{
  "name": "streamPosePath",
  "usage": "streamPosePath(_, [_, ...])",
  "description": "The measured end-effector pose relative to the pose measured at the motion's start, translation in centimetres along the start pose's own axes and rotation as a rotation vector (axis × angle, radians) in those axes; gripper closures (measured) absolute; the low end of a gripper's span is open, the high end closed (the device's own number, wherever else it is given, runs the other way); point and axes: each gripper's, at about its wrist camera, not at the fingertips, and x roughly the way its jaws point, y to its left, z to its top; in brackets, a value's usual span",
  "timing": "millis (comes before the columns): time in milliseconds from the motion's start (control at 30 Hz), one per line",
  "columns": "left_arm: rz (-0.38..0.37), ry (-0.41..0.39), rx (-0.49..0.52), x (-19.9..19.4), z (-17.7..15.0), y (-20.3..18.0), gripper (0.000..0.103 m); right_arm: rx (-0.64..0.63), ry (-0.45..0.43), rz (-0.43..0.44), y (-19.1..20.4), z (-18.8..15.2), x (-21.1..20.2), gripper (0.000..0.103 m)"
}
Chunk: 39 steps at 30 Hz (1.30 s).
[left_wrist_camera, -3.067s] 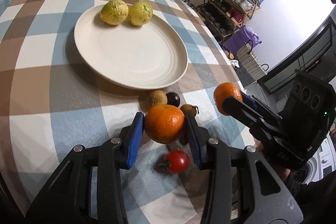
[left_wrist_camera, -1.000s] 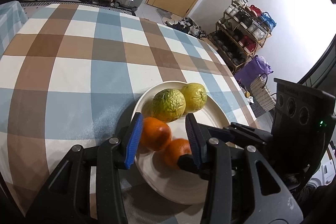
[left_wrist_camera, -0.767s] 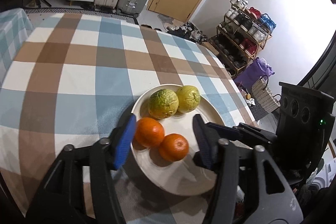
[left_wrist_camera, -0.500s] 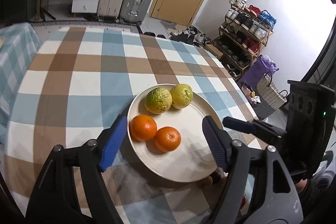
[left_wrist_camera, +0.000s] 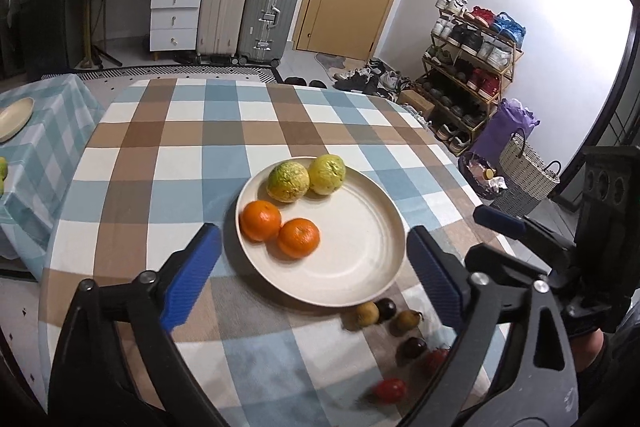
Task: Organize fruits
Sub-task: 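Withdraw both grippers from the plate toward the tomatoes and plums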
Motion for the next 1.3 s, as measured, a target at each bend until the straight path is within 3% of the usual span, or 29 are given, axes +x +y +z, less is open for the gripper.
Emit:
streamPosePath(733, [0.063,-0.025,0.009,-4.5,-6.5,-3.6,0.001,-0.021,-0.092,-0.057,1.1,-5.5,-7.4,0.000])
streamPosePath(1300, [0.048,0.041,0.001,-2.0,-11.8,-3.6,0.001,0.029,0.007,-0.067,-0.2,-12.1,-6.8,0.000])
